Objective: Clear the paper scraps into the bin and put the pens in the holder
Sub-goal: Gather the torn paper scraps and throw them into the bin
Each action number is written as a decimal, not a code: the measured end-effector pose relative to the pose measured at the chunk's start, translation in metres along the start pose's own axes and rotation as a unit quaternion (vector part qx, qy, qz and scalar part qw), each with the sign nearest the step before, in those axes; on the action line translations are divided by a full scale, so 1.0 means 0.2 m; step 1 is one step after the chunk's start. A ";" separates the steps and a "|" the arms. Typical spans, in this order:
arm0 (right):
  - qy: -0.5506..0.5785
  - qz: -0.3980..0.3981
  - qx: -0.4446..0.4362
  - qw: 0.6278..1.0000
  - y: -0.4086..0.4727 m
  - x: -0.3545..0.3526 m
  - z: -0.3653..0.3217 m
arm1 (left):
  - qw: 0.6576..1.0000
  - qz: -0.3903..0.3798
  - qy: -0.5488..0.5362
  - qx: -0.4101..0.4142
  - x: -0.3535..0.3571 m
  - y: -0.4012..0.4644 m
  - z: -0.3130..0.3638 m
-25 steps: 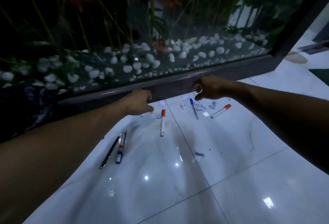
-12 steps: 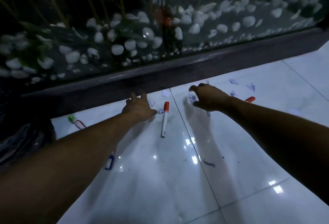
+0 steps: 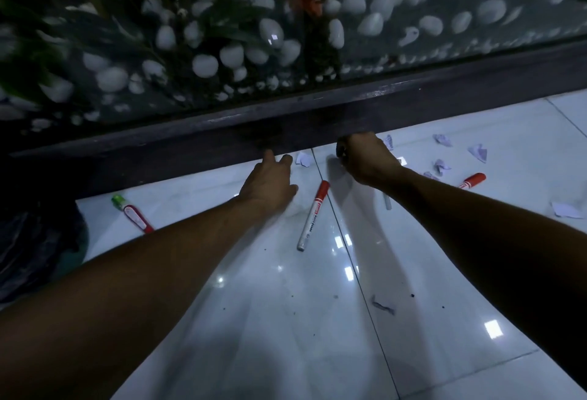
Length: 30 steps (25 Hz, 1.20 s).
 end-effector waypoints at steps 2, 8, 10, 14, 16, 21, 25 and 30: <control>0.041 0.009 -0.019 0.999 0.05 0.00 -0.07 | 1.000 0.006 -0.022 0.017 -0.01 0.00 -0.03; 0.023 -0.083 -0.067 0.994 0.04 0.17 -0.28 | 0.999 -0.014 0.027 -0.011 0.00 -0.05 -0.14; -0.033 -0.088 -0.101 0.990 0.02 0.21 -0.32 | 0.999 -0.027 0.029 -0.001 0.02 -0.06 -0.15; -0.057 -0.064 -0.139 0.987 -0.01 0.23 -0.37 | 0.999 -0.001 -0.024 0.023 -0.01 -0.06 -0.09; -0.051 -0.066 -0.132 0.988 -0.03 0.23 -0.37 | 0.999 0.012 -0.032 0.024 -0.01 -0.06 -0.08; 0.008 -0.087 -0.105 0.991 -0.08 0.24 -0.40 | 0.997 0.049 -0.064 0.002 -0.04 -0.07 -0.07; 0.080 -0.100 -0.064 0.990 -0.12 0.27 -0.40 | 0.992 0.031 -0.121 -0.021 -0.02 -0.08 -0.07; 0.170 -0.097 -0.016 0.980 -0.15 0.26 -0.32 | 0.975 0.005 -0.219 -0.038 0.01 -0.09 -0.08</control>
Point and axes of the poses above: each hand's wrist, its own y-axis towards the middle knuckle, its own x-axis out of the palm, z = x × y, the point moved 9 cm from there along y, towards the middle knuckle, and after that the axes turned 10 degrees about y, right-handed, at the moved point
